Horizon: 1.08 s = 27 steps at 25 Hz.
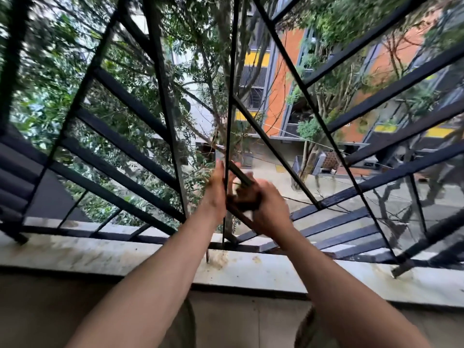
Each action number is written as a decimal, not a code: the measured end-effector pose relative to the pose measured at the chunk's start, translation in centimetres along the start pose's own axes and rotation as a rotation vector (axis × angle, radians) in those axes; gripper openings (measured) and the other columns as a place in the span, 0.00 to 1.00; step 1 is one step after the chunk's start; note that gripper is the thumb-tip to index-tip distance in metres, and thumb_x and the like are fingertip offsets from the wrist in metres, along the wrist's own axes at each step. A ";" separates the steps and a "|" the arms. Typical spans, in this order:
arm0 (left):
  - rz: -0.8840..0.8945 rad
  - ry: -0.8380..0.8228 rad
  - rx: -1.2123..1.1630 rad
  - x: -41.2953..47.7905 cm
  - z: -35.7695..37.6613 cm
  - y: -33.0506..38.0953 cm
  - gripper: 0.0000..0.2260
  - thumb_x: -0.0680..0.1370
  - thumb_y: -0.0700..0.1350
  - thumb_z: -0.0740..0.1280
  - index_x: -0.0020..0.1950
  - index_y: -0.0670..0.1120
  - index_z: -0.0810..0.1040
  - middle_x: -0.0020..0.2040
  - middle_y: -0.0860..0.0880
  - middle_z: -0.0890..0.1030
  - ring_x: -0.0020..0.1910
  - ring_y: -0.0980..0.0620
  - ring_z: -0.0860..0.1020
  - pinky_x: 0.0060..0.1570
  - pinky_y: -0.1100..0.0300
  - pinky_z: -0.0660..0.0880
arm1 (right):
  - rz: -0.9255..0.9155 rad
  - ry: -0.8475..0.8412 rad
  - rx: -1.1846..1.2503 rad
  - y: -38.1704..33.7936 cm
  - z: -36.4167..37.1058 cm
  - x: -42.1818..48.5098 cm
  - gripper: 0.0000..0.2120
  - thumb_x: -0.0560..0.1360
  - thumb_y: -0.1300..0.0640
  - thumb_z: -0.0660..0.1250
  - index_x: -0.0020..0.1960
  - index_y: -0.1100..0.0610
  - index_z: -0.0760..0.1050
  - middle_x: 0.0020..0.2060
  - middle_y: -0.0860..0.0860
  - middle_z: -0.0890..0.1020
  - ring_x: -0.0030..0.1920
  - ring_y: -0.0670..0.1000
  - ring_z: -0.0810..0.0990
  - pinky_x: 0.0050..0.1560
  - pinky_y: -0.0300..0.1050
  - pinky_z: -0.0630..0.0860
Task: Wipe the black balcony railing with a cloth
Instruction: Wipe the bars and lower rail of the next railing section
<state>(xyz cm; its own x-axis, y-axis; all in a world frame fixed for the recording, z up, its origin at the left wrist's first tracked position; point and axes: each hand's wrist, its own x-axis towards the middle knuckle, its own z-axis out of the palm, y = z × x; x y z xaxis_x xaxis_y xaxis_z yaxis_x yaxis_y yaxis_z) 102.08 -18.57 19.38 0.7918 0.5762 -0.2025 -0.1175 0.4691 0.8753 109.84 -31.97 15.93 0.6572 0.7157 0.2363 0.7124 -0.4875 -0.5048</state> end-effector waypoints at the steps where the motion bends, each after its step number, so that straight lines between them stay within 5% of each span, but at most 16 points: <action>1: 0.040 0.010 0.099 -0.2 0.3 -0.5 0.29 0.84 0.63 0.45 0.68 0.49 0.77 0.60 0.54 0.83 0.56 0.59 0.79 0.70 0.51 0.67 | 0.121 -0.070 -0.043 2.3 0.3 -0.8 0.15 0.69 0.45 0.70 0.53 0.48 0.77 0.46 0.46 0.81 0.50 0.51 0.82 0.45 0.46 0.78; 3: 0.145 0.021 0.198 -0.4 0.5 -1.8 0.34 0.80 0.70 0.47 0.74 0.48 0.71 0.63 0.56 0.79 0.57 0.62 0.76 0.73 0.50 0.61 | 0.279 -0.106 -0.119 3.7 0.9 -0.4 0.06 0.73 0.53 0.67 0.48 0.52 0.77 0.44 0.50 0.81 0.51 0.58 0.83 0.44 0.47 0.77; 5: 0.286 0.067 0.245 -0.3 0.5 -2.7 0.43 0.69 0.78 0.60 0.68 0.45 0.73 0.56 0.52 0.80 0.50 0.63 0.77 0.61 0.61 0.73 | 0.294 0.022 0.015 1.0 1.2 1.5 0.07 0.73 0.55 0.65 0.48 0.55 0.79 0.42 0.53 0.83 0.48 0.58 0.83 0.44 0.46 0.77; 7: 0.399 0.241 0.357 0.2 1.1 -3.6 0.37 0.61 0.72 0.72 0.56 0.44 0.76 0.44 0.53 0.80 0.40 0.60 0.79 0.46 0.60 0.78 | 0.131 0.175 0.227 -2.1 1.5 2.3 0.11 0.71 0.54 0.66 0.53 0.53 0.80 0.47 0.52 0.84 0.49 0.56 0.81 0.47 0.47 0.77; 10: 0.508 0.486 0.508 1.3 1.8 -4.9 0.21 0.66 0.64 0.73 0.46 0.49 0.76 0.36 0.57 0.79 0.35 0.57 0.80 0.43 0.52 0.80 | -0.130 0.145 0.291 0.8 2.5 0.4 0.27 0.69 0.54 0.75 0.67 0.51 0.74 0.57 0.49 0.79 0.57 0.49 0.77 0.56 0.44 0.76; 14: 0.544 0.419 0.527 2.0 0.9 -5.6 0.22 0.69 0.67 0.71 0.44 0.50 0.74 0.37 0.51 0.80 0.37 0.49 0.80 0.40 0.46 0.80 | -0.179 -0.137 -0.188 7.6 1.2 -2.4 0.40 0.70 0.63 0.70 0.79 0.56 0.58 0.67 0.54 0.73 0.63 0.55 0.74 0.62 0.48 0.74; 19: 0.628 0.386 0.586 1.9 0.7 -5.6 0.24 0.67 0.71 0.70 0.42 0.51 0.71 0.35 0.54 0.74 0.32 0.55 0.73 0.36 0.53 0.77 | -0.086 -0.237 -0.836 6.9 -2.7 -0.6 0.11 0.80 0.57 0.61 0.58 0.57 0.78 0.52 0.55 0.82 0.57 0.57 0.78 0.71 0.50 0.66; 22: 0.686 0.380 0.556 2.0 0.5 -5.8 0.25 0.68 0.69 0.70 0.42 0.48 0.72 0.34 0.53 0.74 0.30 0.60 0.71 0.32 0.62 0.72 | 0.224 -0.202 -0.705 5.8 -2.3 0.5 0.13 0.82 0.62 0.59 0.62 0.61 0.79 0.59 0.57 0.80 0.62 0.56 0.78 0.64 0.46 0.71; 25: 0.688 0.453 0.565 2.7 0.7 -6.2 0.24 0.70 0.65 0.73 0.43 0.44 0.74 0.34 0.50 0.76 0.30 0.56 0.73 0.32 0.60 0.73 | 0.181 -0.045 -0.590 4.4 0.6 -0.5 0.13 0.74 0.63 0.62 0.55 0.55 0.81 0.50 0.55 0.83 0.53 0.59 0.81 0.57 0.50 0.75; 27: 0.708 0.508 0.584 2.7 0.7 -6.6 0.23 0.71 0.64 0.74 0.44 0.44 0.74 0.34 0.49 0.77 0.32 0.51 0.76 0.33 0.56 0.77 | 0.287 0.233 -0.008 4.2 2.9 -1.3 0.17 0.70 0.67 0.59 0.54 0.53 0.77 0.44 0.56 0.82 0.43 0.61 0.83 0.45 0.54 0.80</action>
<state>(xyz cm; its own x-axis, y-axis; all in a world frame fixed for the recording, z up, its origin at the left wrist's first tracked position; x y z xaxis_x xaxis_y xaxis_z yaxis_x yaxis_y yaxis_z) 105.45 -20.58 13.38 0.2946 0.8696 0.3962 -0.0411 -0.4027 0.9144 111.30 -33.51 11.10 0.8682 0.4166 0.2694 0.4923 -0.6561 -0.5720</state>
